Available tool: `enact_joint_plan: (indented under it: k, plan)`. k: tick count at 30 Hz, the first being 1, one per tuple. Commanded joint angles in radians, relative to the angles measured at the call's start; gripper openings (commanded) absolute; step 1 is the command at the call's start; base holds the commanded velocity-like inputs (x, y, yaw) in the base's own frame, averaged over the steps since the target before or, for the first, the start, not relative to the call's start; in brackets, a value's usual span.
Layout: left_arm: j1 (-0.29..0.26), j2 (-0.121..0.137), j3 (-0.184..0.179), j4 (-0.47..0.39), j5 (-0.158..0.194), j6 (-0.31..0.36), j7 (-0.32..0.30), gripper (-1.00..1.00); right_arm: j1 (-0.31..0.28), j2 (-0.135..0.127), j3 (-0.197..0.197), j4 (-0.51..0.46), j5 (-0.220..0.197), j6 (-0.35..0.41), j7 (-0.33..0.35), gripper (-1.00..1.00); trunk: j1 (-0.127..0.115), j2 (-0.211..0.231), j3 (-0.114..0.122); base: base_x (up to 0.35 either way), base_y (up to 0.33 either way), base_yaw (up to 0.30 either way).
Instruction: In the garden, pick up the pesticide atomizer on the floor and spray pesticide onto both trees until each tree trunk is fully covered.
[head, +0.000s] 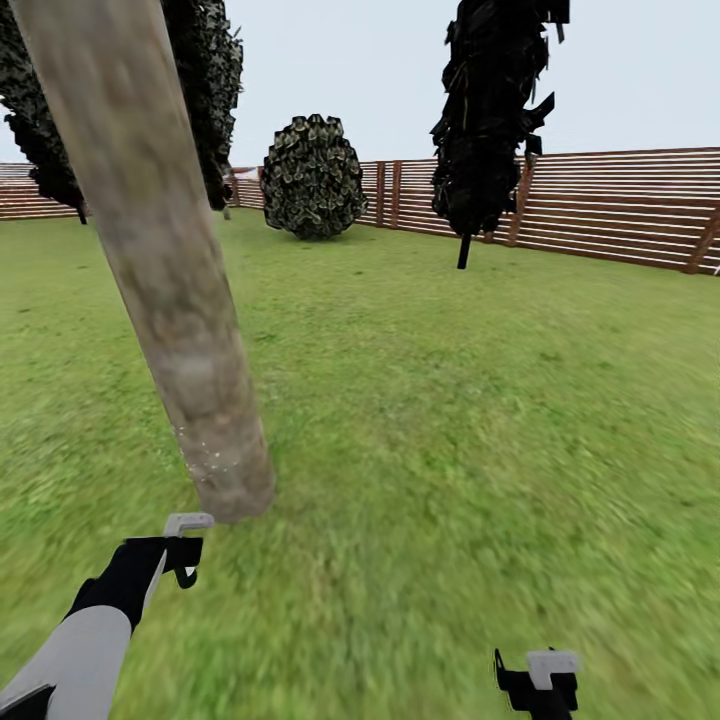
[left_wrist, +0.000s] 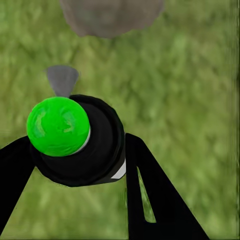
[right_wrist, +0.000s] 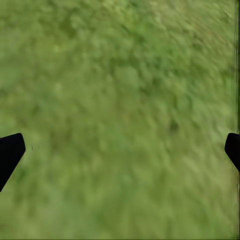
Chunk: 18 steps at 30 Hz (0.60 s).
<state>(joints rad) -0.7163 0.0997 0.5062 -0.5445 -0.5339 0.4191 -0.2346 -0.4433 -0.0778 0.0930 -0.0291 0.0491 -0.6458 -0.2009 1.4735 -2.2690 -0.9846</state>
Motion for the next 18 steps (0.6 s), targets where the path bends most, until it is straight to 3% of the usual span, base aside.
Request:
enact_joint_plan:
  k: [1,15,18]
  plan:
    - [0.000,-0.001,0.000,0.000,0.000,0.000,0.000,-1.00,0.000,-0.001,0.000,0.000,0.000,0.000,0.000,1.00,0.000,0.000,0.000,0.079,-0.273,0.001]
    - [0.000,-0.002,0.000,0.000,0.000,0.000,0.000,-1.00,0.000,0.001,0.001,0.000,0.000,0.000,0.000,1.00,0.000,0.000,0.000,0.087,-0.274,0.002]
    - [0.000,-0.002,0.000,0.000,0.000,0.000,0.000,-1.00,0.000,0.002,0.001,0.000,0.000,0.000,0.000,1.00,0.000,0.000,0.000,0.094,-0.274,0.152]
